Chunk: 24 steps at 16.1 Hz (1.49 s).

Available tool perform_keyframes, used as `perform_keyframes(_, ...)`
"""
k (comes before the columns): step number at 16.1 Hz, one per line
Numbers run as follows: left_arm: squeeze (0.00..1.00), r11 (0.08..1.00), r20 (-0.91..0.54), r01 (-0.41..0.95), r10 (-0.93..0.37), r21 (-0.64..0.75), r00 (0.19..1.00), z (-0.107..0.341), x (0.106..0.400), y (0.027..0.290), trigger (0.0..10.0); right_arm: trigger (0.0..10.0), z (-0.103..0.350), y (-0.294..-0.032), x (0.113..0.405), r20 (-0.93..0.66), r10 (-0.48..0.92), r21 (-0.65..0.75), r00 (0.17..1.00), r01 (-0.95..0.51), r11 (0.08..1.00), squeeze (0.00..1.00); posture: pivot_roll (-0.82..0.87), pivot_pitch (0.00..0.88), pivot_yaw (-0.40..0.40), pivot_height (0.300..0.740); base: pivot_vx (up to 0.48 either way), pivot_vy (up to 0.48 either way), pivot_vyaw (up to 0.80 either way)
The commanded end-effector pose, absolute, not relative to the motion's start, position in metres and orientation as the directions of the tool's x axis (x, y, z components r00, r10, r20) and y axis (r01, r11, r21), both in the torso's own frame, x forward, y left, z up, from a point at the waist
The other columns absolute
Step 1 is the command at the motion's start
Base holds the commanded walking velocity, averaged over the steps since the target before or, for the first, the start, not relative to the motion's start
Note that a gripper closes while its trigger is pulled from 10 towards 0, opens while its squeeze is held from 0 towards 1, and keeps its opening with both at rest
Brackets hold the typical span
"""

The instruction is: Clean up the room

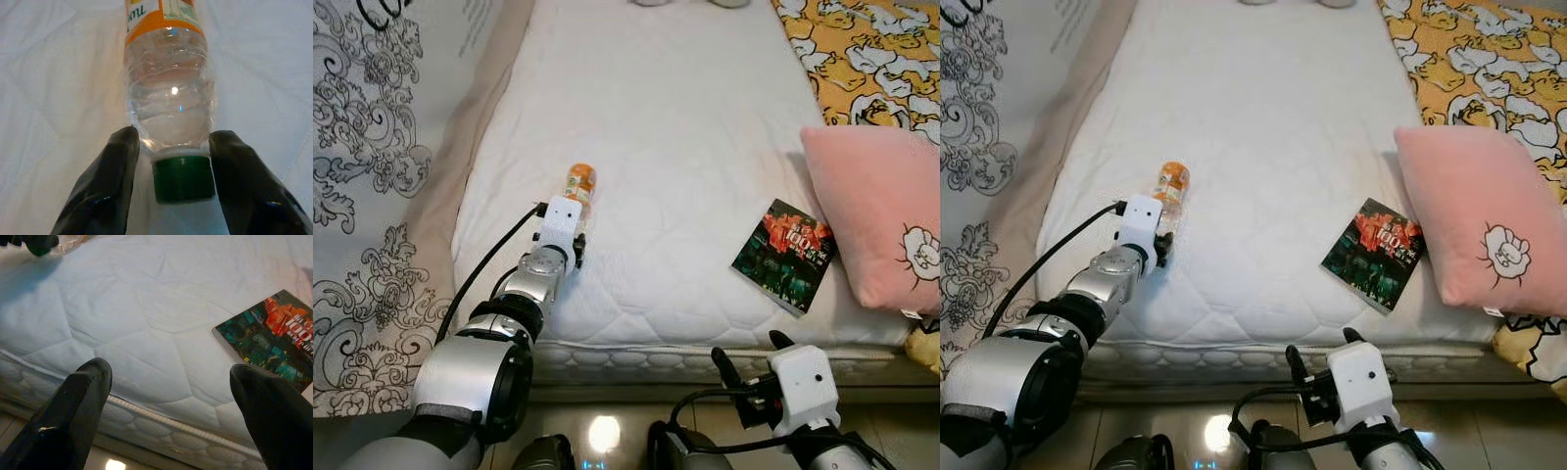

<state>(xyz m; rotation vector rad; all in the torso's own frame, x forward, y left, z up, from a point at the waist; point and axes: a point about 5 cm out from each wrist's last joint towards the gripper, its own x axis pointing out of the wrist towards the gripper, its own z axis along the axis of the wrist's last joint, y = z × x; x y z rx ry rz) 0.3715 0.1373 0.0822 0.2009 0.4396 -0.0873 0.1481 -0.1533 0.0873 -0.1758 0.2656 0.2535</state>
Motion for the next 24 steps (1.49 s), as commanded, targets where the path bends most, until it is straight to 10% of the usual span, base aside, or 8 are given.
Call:
perform_keyframes(1,0.00,0.984,-0.397,0.110,-0.045,0.143,0.917,0.088,0.375,0.137,0.0,10.0,0.085,-0.154,0.150,-0.279,0.217,-0.146,0.935,-0.265,0.953,0.00,-0.25,0.070,-0.024,0.740,0.000,0.000,0.00)
perform_keyframes(8,0.00,0.981,-0.275,0.144,-0.103,0.132,0.956,0.108,0.383,0.150,0.0,10.0,0.082,-0.155,0.179,-0.216,0.213,-0.156,0.953,-0.249,0.956,0.00,-0.17,0.017,-0.013,0.740,0.000,0.000,0.00)
perform_keyframes(9,0.00,0.971,-0.244,0.153,-0.105,0.184,0.964,0.111,0.383,0.147,3.8,10.0,0.083,-0.154,0.182,-0.210,0.217,-0.154,0.953,-0.251,0.956,0.00,-0.17,0.018,-0.015,0.740,0.000,0.000,0.00)
perform_keyframes(10,1.00,0.970,-0.233,0.162,-0.119,0.179,0.965,0.114,0.384,0.145,10.0,10.0,0.084,-0.153,0.183,-0.198,0.218,-0.152,0.956,-0.250,0.956,0.00,-0.17,0.020,-0.021,0.740,0.000,0.000,0.00)
perform_keyframes(24,1.00,0.934,-0.325,0.247,-0.157,0.259,0.933,0.123,0.392,0.121,10.0,10.0,0.091,-0.130,0.119,-0.270,0.286,-0.077,0.919,-0.317,0.945,0.00,-0.28,0.245,-0.016,0.740,0.000,0.000,0.00)
